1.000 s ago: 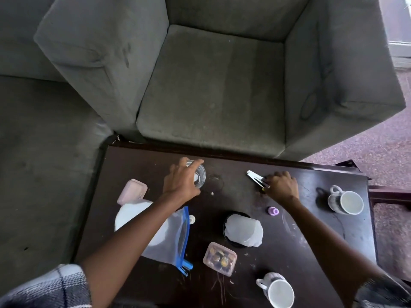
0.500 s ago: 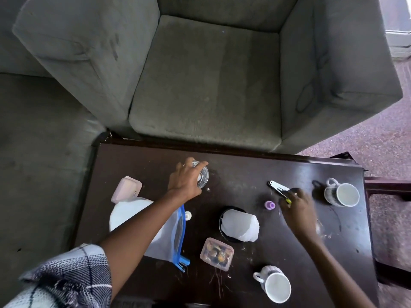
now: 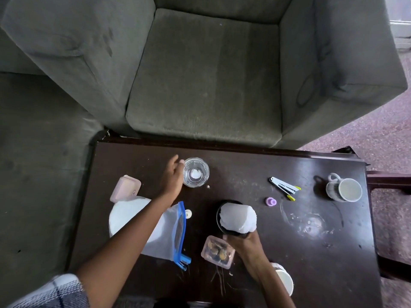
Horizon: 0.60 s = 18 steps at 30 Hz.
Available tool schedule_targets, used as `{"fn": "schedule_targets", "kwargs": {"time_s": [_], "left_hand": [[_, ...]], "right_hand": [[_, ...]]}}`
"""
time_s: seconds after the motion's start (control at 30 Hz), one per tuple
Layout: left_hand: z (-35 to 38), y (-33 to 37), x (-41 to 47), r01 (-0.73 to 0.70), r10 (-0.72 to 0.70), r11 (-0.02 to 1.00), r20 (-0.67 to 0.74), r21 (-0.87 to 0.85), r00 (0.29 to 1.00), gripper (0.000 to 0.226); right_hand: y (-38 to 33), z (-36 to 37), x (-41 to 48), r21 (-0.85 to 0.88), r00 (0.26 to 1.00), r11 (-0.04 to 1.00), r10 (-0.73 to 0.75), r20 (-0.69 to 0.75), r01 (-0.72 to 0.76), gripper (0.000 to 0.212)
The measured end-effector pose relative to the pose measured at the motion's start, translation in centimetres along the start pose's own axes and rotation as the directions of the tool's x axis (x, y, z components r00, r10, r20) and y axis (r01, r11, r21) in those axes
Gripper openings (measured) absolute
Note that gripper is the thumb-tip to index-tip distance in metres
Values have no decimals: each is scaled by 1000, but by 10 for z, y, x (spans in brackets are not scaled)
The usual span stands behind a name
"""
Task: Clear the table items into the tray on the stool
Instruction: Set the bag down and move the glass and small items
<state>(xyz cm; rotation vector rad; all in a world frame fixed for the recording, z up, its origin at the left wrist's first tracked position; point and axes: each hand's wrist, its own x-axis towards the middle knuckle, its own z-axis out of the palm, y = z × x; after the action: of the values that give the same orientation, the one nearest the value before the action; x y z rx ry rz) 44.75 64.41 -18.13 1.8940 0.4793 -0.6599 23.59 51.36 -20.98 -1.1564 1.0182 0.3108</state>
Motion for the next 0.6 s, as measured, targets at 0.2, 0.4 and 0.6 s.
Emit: {"fn": "schedule_targets", "kwargs": {"time_s": [0.2, 0.4, 0.6], "left_hand": [[3, 3, -6, 231, -223, 924, 59, -305, 973, 35], [9, 7, -8, 205, -194, 936, 66, -286, 979, 36], [16, 1, -14, 196, -181, 950, 84, -243, 980, 38]], "right_hand": [[-26, 2, 31, 54, 996, 995, -80, -37, 82, 65], [-54, 1, 65, 36, 998, 998, -58, 5, 58, 83], [-70, 13, 75, 41, 998, 998, -56, 16, 55, 87]]}}
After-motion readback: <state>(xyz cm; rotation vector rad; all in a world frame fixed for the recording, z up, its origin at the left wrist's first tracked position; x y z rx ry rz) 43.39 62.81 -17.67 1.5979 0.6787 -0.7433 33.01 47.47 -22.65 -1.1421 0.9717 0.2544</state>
